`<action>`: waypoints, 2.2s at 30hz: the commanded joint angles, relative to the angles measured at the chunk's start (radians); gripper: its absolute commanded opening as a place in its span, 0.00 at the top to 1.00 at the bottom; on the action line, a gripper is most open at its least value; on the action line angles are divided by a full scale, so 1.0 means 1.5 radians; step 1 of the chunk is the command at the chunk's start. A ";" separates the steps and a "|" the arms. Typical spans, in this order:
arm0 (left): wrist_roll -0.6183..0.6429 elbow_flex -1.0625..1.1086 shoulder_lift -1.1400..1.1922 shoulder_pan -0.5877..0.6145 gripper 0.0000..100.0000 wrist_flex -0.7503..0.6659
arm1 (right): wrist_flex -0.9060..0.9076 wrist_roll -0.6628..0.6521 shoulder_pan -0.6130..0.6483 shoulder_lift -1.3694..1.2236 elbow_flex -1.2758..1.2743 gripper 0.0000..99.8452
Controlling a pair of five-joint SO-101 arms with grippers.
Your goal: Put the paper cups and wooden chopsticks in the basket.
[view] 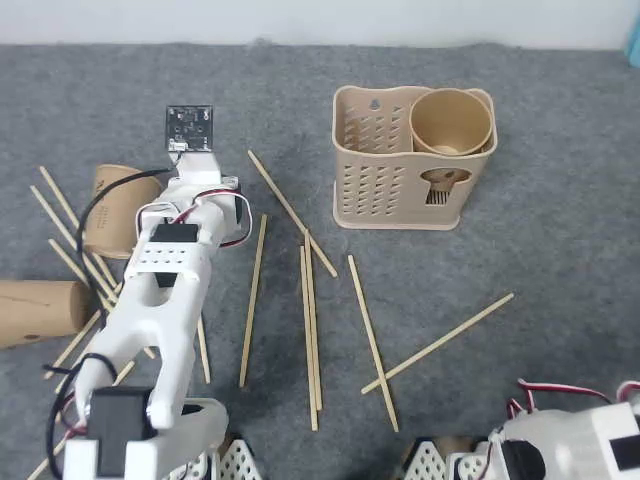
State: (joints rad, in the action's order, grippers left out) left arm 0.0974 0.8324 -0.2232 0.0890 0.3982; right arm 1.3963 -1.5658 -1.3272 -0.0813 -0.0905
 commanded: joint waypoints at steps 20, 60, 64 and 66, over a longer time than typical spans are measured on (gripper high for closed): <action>-0.007 -0.005 -0.004 -0.006 0.99 -0.013 | 0.237 0.586 0.336 0.039 0.338 0.99; -0.008 -0.009 -0.003 -0.007 0.99 -0.015 | 0.113 0.938 0.902 -0.061 0.730 0.99; -0.008 -0.009 -0.003 -0.007 0.99 -0.015 | 0.120 0.938 0.897 -0.099 0.728 0.99; -0.008 -0.009 -0.003 -0.007 0.99 -0.015 | 0.138 0.940 0.899 -0.109 0.726 0.99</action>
State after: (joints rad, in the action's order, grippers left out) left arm 0.0928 0.8324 -0.2232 0.0890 0.3982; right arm 1.5881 -0.1680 0.0169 -0.2486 0.9528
